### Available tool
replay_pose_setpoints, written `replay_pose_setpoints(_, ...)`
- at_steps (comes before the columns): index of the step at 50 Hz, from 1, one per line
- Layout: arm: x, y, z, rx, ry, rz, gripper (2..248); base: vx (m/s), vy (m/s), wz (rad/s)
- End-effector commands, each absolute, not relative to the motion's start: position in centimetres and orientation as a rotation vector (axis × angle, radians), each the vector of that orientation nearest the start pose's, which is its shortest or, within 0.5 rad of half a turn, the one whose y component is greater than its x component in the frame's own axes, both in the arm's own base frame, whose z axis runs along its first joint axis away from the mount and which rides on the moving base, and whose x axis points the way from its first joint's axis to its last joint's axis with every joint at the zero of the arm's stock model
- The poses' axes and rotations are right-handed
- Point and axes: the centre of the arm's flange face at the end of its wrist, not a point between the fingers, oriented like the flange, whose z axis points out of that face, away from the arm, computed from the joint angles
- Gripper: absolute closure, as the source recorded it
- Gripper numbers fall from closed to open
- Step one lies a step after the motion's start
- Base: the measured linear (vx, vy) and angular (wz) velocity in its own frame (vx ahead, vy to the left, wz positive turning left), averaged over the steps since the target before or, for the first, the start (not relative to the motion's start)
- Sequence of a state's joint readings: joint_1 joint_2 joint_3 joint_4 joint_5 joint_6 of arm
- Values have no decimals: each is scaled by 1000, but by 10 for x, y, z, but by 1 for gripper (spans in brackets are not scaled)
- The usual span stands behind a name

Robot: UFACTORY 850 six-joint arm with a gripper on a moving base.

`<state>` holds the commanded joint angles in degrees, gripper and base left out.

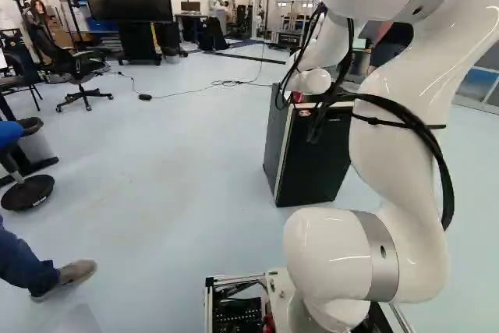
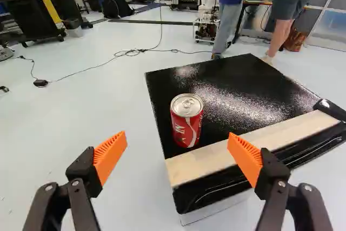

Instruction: Grab a drink from the fridge

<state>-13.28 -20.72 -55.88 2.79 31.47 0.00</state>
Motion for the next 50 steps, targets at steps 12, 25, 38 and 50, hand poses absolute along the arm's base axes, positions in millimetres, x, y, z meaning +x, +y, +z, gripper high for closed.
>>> replay_pose_setpoints(12,598,-139,417,-2693,384,-1806,3,0,0,0)
replay_pose_setpoints(25,622,-151,403,-2661,393,-1869,3,0,0,0)
replay_pose_setpoints(38,631,-161,400,-2642,407,-1913,3,0,0,0)
replay_pose_setpoints(50,631,-162,400,-2641,408,-1915,15,0,0,0)
